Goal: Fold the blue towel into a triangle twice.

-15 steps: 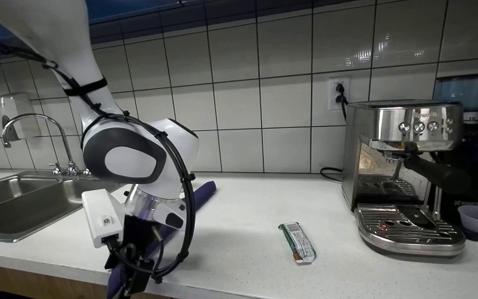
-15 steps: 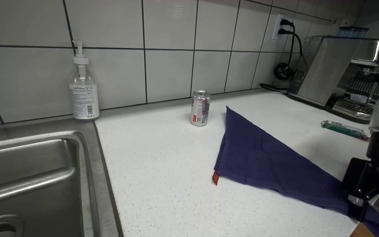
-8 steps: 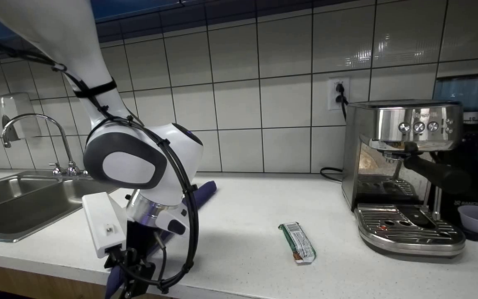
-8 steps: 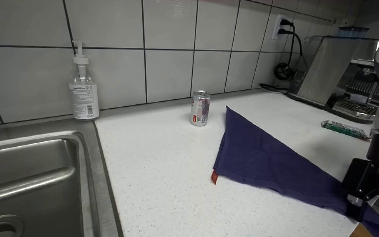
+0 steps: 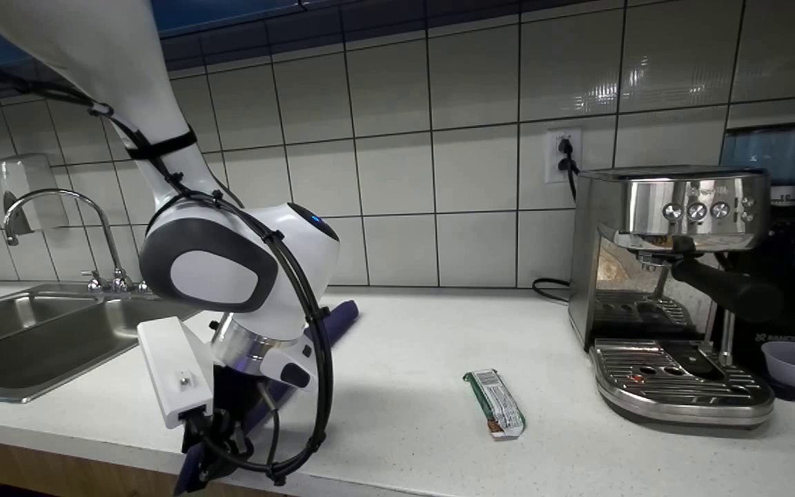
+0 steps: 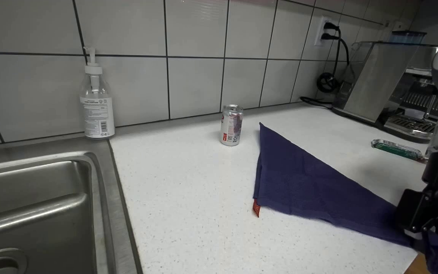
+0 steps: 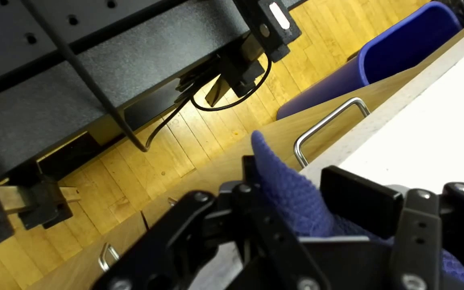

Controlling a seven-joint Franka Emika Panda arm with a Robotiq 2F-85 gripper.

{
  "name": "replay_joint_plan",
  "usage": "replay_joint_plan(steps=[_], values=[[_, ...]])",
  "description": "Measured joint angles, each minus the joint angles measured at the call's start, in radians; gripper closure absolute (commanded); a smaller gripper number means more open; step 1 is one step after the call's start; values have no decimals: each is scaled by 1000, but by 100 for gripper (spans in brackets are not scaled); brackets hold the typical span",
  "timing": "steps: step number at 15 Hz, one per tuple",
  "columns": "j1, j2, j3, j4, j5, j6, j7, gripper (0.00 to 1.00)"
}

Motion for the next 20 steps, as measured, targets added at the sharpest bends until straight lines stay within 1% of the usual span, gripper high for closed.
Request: replay_joint_plan(steps=[1, 2, 5, 8, 11, 14, 17, 20], values=[[0, 0, -2, 0, -3, 0, 0, 97], [0, -2, -5, 0, -11, 0, 0, 100], [0, -24, -18, 0, -75, -6, 11, 100], [-1, -73, -35, 0, -192, -38, 56, 99], [-1, -159, -44, 3, -318, -127, 114, 99], [-1, -250, -43, 17, -407, -240, 147, 99], [4, -318, -41, 38, -449, -338, 152, 99], [13, -347, -36, 58, -459, -400, 152, 99]])
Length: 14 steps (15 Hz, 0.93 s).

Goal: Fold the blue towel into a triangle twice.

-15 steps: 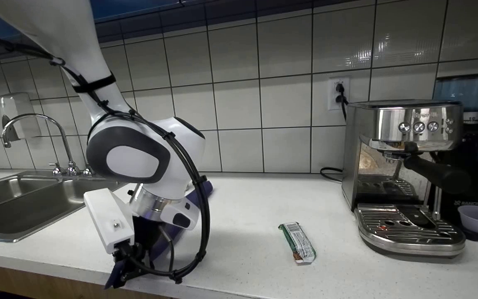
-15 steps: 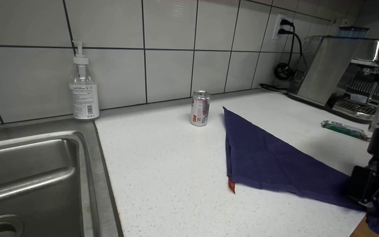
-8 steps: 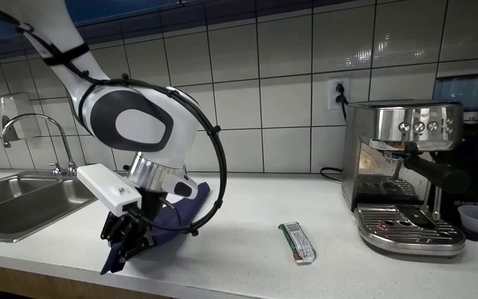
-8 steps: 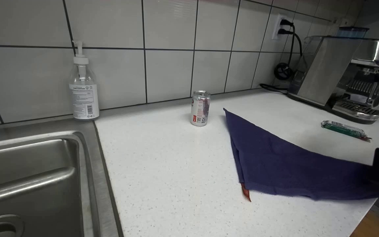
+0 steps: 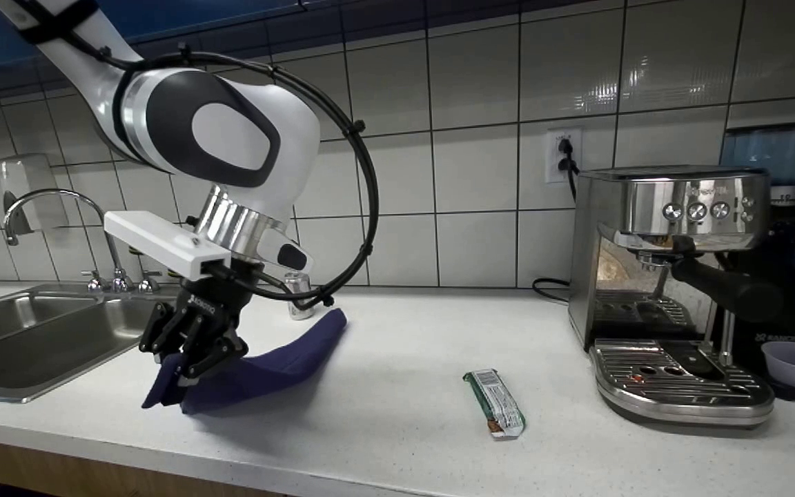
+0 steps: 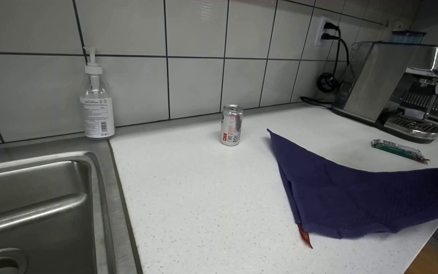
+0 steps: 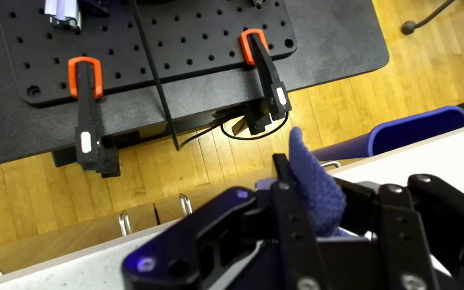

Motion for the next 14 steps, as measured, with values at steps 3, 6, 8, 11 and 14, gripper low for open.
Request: replay_joint_plan(steps=[3, 6, 8, 11, 14], values=[[6, 0, 3, 19, 0, -30, 0, 99], [7, 5, 3, 47, 0, -41, 6, 99], [7, 19, 3, 76, 0, -41, 18, 99], [7, 59, 3, 129, 0, -41, 30, 99], [7, 109, 3, 184, 0, -41, 34, 99]])
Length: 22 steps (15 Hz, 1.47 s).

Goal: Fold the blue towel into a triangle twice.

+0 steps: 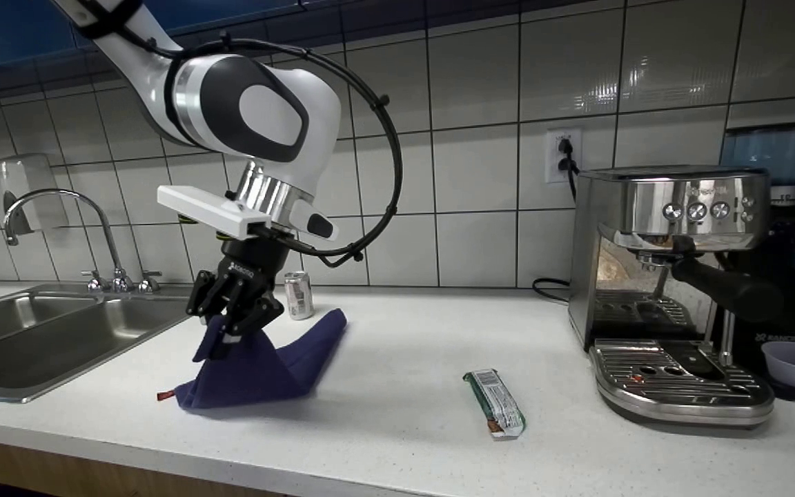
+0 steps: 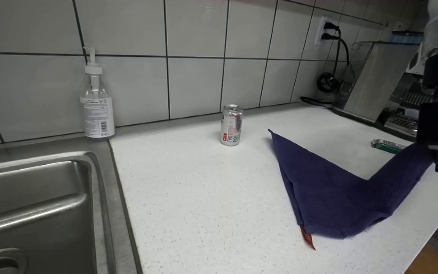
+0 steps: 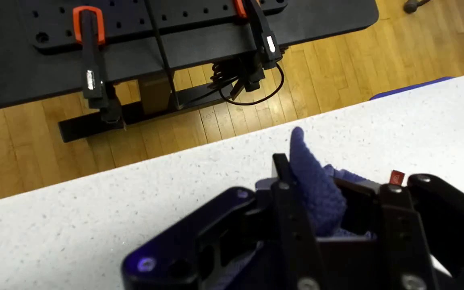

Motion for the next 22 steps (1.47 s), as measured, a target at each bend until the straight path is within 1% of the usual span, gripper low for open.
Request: replay_joint_plan(steps=[5, 22], values=[[3, 72, 4, 78, 1, 0, 24, 99], [26, 278, 57, 335, 12, 0, 214, 99]])
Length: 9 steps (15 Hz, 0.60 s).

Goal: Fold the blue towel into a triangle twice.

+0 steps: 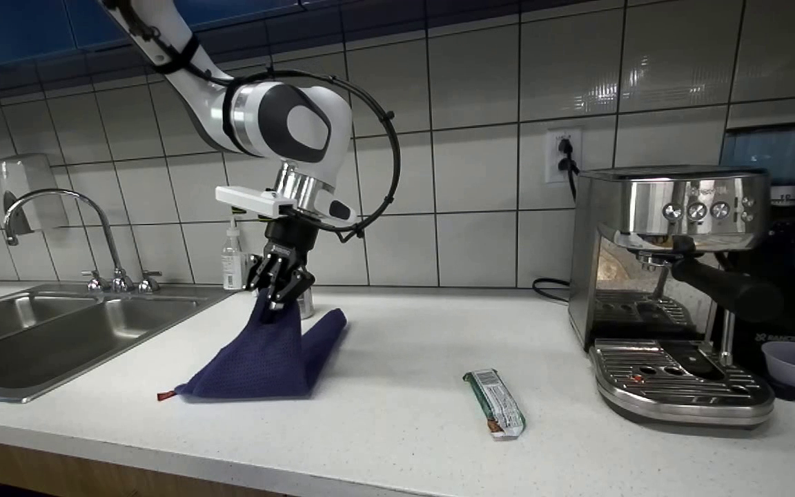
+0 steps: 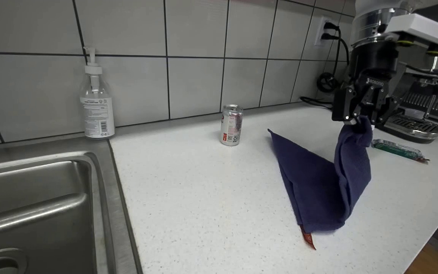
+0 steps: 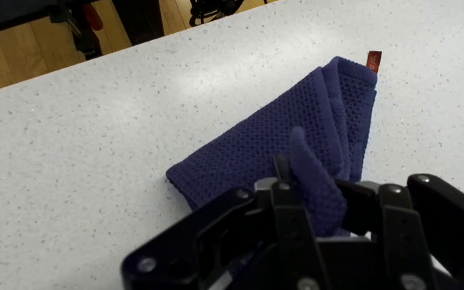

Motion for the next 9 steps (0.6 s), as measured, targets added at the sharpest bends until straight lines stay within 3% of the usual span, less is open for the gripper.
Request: replay_joint_plan(steps=[9], values=[[0, 115, 1, 126, 3, 0, 62, 99]])
